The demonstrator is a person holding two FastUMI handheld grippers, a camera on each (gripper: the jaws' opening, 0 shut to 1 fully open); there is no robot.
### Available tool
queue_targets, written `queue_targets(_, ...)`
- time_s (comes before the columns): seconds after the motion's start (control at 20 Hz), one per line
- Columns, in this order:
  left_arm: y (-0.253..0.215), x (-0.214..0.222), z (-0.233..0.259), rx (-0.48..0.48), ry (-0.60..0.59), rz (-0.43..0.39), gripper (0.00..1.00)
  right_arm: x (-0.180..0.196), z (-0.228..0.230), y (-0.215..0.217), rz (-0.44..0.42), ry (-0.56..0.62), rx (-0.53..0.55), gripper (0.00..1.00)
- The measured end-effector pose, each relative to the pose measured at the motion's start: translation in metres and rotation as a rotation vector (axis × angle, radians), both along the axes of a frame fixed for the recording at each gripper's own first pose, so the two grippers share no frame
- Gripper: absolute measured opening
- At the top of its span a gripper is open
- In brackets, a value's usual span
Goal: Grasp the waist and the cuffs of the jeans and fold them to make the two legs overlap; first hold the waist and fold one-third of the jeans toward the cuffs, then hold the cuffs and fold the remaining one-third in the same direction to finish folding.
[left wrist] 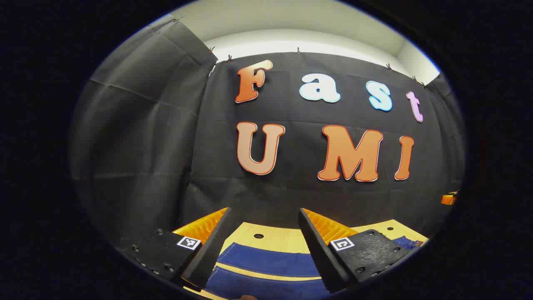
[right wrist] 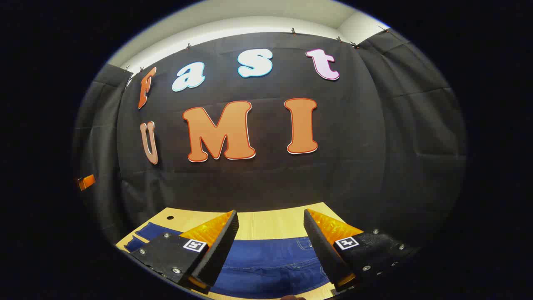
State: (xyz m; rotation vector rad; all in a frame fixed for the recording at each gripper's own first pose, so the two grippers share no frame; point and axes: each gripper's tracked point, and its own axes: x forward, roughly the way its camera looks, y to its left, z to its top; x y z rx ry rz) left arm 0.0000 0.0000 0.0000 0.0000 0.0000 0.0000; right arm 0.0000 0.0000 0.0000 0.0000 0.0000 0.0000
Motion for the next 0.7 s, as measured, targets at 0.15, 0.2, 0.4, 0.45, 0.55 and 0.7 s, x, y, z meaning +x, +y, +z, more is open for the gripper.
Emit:
queue_targets(0.15, -0.006, 0.001, 0.0, 0.015, 0.003, -0.016, 0.97, 0.0, 0.001, 0.0, 0.003, -0.003, -0.033, 0.96)
queue_targets(0.2, -0.008, 0.001, -0.003, 0.021, 0.005, -0.021, 0.95, 0.001, 0.001, 0.0, 0.002, -0.003, -0.045, 0.96)
queue_targets(0.4, -0.009, -0.001, -0.004, 0.018, 0.013, -0.022, 0.95, 0.002, 0.0, 0.01, 0.035, 0.004, -0.018, 0.96)
queue_targets(0.45, -0.01, -0.002, -0.003, 0.01, 0.015, -0.027, 0.97, 0.003, 0.0, 0.012, 0.041, -0.001, -0.013, 0.96)
queue_targets(0.55, -0.011, -0.001, -0.001, -0.008, 0.008, -0.035, 0.97, 0.004, -0.003, 0.013, 0.035, 0.002, -0.02, 0.96)
queue_targets(0.7, -0.005, 0.001, -0.004, -0.009, 0.012, -0.028, 0.97, 0.002, -0.006, 0.015, 0.043, 0.015, -0.027, 1.0)
